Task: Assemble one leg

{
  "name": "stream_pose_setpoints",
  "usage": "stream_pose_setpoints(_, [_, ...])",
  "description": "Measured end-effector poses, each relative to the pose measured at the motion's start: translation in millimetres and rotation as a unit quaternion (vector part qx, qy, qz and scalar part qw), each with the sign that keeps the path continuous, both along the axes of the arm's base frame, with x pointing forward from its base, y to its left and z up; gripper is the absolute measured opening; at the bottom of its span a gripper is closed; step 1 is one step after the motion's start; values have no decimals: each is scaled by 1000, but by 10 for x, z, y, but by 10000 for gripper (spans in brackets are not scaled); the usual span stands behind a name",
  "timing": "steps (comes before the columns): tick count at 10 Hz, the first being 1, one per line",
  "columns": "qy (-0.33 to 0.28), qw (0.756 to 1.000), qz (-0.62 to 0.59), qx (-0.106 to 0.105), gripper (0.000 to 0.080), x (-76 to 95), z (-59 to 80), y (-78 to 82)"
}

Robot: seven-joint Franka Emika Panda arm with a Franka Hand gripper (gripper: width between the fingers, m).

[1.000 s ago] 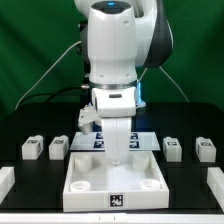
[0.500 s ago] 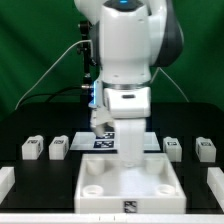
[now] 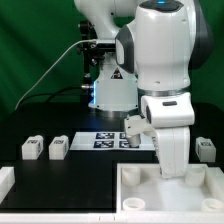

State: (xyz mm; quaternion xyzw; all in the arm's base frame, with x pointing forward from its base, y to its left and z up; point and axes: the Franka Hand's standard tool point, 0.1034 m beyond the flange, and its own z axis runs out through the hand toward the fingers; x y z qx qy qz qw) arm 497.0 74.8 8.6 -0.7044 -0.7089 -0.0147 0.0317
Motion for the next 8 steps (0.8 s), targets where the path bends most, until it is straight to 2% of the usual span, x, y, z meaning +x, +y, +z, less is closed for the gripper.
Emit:
stream_pose_setpoints(4, [1, 1000, -4, 0, 61, -5, -5, -7])
stream_pose_setpoints(6, [1, 1000, -4, 0, 431, -5, -6, -9])
stream_pose_setpoints(7, [1, 1000, -4, 0, 431, -6, -7, -10])
stream_pose_setpoints(8, [1, 1000, -4, 0, 562, -7, -8, -11])
